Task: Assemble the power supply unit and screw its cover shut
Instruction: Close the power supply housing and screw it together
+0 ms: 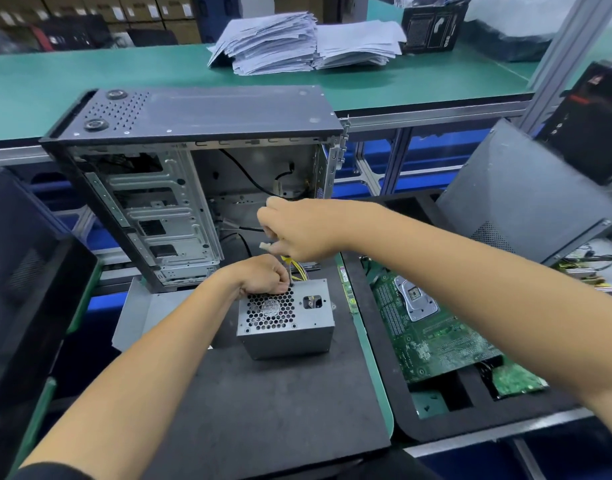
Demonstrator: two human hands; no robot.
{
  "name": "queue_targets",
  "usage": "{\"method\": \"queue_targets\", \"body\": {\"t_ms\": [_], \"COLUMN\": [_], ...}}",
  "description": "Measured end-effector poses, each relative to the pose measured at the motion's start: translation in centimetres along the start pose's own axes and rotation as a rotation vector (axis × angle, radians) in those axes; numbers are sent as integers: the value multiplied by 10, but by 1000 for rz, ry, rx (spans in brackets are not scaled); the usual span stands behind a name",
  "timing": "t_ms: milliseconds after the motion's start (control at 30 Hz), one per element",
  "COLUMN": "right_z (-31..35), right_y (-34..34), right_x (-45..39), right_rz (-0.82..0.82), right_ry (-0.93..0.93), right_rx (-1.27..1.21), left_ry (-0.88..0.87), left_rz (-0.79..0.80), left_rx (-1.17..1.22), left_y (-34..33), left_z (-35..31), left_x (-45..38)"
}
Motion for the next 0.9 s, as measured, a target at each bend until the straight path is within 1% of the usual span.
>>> {"method": "queue_targets", "body": {"t_ms": [33, 67, 100, 167, 267, 300, 333, 433, 467, 500, 533, 633, 700, 733, 800, 867, 900], "right_z": [-1, 0, 0, -1, -6, -8, -10, -10, -8, -6, -4, -1, 0, 0, 0, -1, 0], "right_y": [1, 2, 2, 1, -2, -2, -1, 2, 4, 4, 4, 1, -1, -1, 1, 1, 2], "right_x": [0, 1, 0, -1, -3, -3, -3, -1, 1, 1, 0, -4, -5, -6, -6, -6, -7], "right_rz": [46, 51, 17, -97, -173, -166, -117, 66, 83, 74, 18, -141, -181, -182, -78, 46, 77], "right_ry": [44, 75, 85, 32, -78, -86, -87, -14, 15, 36, 35, -45, -88, -80, -22, 52, 74], "right_rx": [-59, -78, -57, 27, 198, 210, 186, -37, -69, -60, -34, 85, 221, 259, 260, 156, 123], "left_ry": [-2, -3, -1, 12, 38, 39, 37, 25, 29, 31, 32, 34, 23, 16, 3, 1, 5], "left_rz": [-5, -11, -14, -17, -23, -26, -27, -29, -31, -30, -28, -31, -33, -32, -28, -32, -35], "left_rx": [17, 32, 41, 72, 96, 102, 105, 89, 90, 89, 84, 69, 63, 52, 13, 13, 21], "left_y": [0, -1, -1, -2, -2, -1, -1, 1, 1, 1, 1, 0, 1, 1, 2, 1, 1], "left_z": [0, 0, 1, 0, -3, -5, -6, -8, -8, -8, -8, -8, -10, -10, -11, -11, -11], "left_x": [0, -1, 0, 0, 1, 2, 3, 6, 6, 7, 7, 7, 7, 8, 8, 9, 8]}}
Point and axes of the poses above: each hand's wrist, its own x-axis away from the middle knuckle, its own y-axis out of the back of the hand, z = x × y, the point moved 3 cm from there along -x, towards the middle knuckle, and after that the axes turned 8 degrees about -z, right-handed, at the moved point
